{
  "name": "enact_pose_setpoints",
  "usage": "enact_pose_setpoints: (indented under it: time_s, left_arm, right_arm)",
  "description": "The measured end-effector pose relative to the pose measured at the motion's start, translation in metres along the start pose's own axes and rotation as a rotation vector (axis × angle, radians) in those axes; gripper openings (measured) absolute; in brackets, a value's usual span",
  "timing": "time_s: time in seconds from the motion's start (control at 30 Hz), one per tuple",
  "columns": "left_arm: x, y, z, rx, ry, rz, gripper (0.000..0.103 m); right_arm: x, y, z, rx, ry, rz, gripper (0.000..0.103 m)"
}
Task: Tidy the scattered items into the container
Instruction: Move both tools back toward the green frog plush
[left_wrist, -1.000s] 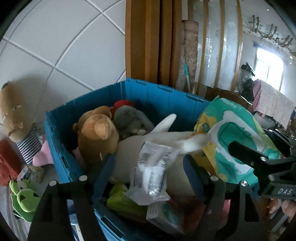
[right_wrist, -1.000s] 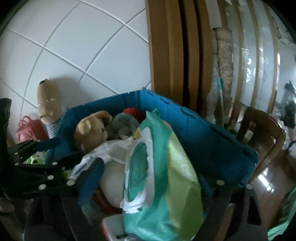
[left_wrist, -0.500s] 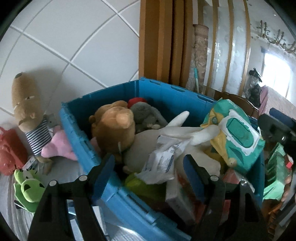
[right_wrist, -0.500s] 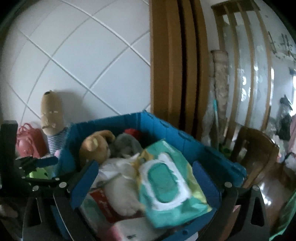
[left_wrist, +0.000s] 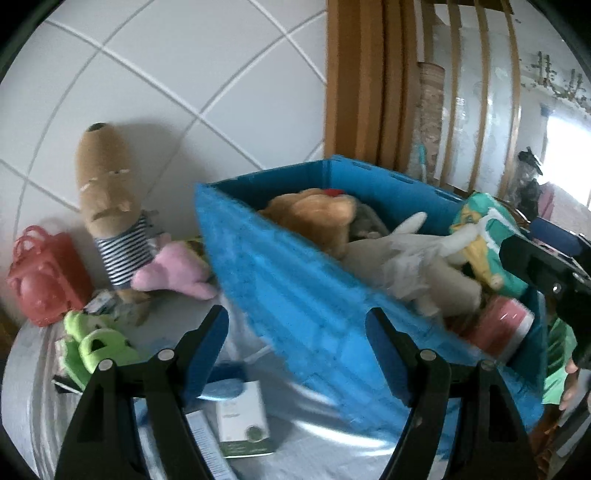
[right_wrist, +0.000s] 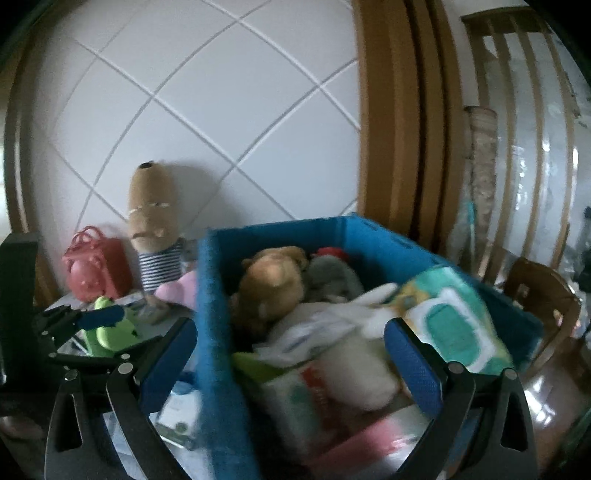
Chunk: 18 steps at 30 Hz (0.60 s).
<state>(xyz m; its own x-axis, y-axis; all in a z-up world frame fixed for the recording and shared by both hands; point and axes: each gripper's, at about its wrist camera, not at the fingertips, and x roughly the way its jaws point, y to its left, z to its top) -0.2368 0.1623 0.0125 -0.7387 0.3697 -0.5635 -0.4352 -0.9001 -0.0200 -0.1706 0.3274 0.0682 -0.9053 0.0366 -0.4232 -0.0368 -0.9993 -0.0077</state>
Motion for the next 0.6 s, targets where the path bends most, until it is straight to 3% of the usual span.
enact_pose_setpoints:
  time_s: [0.37, 0.6]
  left_arm:
    - [-0.031, 0.138, -0.067, -0.116, 0.077, 0.123, 0.076]
    - [-0.037, 0.238, -0.117, -0.217, 0.15, 0.223, 0.076]
  right_arm:
    - [0.013, 0.132, -0.007, -0.061, 0.013, 0.129, 0.103]
    - [0.065, 0.222, -0.036, -0.088, 0.137, 0.225, 0.103]
